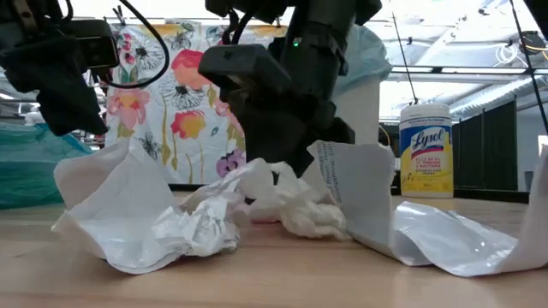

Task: Place trash/remove bag and relplace
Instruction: Put the pink plastic into the trash bin

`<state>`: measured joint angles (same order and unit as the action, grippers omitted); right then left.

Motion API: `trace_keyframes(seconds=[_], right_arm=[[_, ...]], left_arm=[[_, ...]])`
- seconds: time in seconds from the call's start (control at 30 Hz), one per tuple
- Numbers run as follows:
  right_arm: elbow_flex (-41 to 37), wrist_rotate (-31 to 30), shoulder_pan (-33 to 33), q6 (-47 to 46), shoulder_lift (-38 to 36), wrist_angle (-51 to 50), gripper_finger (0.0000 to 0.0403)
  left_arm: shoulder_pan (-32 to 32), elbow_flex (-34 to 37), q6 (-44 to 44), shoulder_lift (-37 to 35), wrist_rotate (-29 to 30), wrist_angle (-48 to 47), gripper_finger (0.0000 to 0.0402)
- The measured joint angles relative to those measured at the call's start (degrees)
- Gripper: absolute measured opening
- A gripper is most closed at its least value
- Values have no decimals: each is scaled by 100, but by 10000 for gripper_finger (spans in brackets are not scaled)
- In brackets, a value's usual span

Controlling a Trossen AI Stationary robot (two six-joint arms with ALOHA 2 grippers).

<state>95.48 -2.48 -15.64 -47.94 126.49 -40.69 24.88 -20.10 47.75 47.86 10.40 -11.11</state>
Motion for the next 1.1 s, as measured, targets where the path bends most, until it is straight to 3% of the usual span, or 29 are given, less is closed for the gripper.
trace_keyframes(seconds=[0.17, 0.23, 0.73, 1.1], right_arm=[[-7, -21, -22, -39, -65, 2, 33], [-24, -110, -55, -23, -186, -86, 12], [-24, -1003, -59, -195, -1849, -317, 2], [-24, -2096, 75, 111, -3102, -290, 0]], left_arm=[[-2, 0, 0, 0, -16, 9, 153], [-2, 0, 2, 0, -18, 11, 153], [-4, -41, 147, 0, -134, 35, 153], [-20, -59, 109, 0, -134, 34, 153]])
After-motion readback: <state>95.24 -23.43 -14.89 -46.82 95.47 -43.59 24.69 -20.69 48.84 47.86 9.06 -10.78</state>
